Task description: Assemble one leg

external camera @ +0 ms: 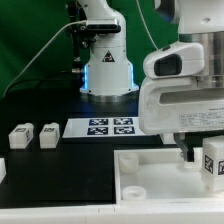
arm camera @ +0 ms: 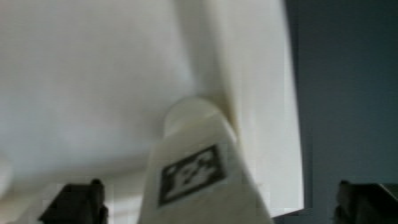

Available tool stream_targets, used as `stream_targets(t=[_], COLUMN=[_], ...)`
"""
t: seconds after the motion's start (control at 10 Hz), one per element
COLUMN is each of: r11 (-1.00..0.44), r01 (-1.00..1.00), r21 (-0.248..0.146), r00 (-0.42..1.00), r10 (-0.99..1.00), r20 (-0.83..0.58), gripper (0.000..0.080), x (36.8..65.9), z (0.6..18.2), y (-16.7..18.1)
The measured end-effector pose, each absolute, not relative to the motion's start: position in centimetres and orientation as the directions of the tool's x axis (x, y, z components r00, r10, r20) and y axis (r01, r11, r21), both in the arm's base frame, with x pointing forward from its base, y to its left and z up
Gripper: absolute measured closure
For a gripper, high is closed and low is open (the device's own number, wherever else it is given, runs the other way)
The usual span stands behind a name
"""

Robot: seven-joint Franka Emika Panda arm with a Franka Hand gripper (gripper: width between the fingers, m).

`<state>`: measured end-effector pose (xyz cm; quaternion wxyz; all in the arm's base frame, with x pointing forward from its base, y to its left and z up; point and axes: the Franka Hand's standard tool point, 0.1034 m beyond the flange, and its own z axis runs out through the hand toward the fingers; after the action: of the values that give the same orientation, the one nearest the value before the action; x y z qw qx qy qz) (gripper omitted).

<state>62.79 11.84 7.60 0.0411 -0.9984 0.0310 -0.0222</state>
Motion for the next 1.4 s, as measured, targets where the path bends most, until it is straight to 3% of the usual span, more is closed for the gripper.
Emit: stream_targets(t=[0.1,0.2,0.3,0.4,0.6,1.0,1.2,1.4], r11=[-0.997,-0.997,-0.998,-0.998,-0.972,-0.784,-0.577,-0.269], r01=[0.044,0.057,-0.011,-0.022,-0.223,-0.614,-0.811,-0.958], r21=[-0.058,-0.061,-0.065,-0.064,-0.079,-0.090,-0.096,-0.103], r00=[0.998,0.997,0.999,0.998,0.973,0.787,0.581,0.279], r10=[0.041,0.053,-0.014,-0.026,-0.226,-0.617,-0.813,-0.956], r20=[0.057,0.056,0.052,0.051,0.036,0.004,-0.030,-0.095], gripper=[0.0150,0.0150,0.0273,0.0273,0.0508,0.0507,0.0507,0.0505], x=[62.99,62.95,62.94,62.94,62.92,63.22,63.23,63.16], z=[7.75,7.67,7.67,7.66,7.65,7.53,7.48,7.38], y=[11.89,11.82,11.85,11.83,11.93,11.79,11.63,11.38])
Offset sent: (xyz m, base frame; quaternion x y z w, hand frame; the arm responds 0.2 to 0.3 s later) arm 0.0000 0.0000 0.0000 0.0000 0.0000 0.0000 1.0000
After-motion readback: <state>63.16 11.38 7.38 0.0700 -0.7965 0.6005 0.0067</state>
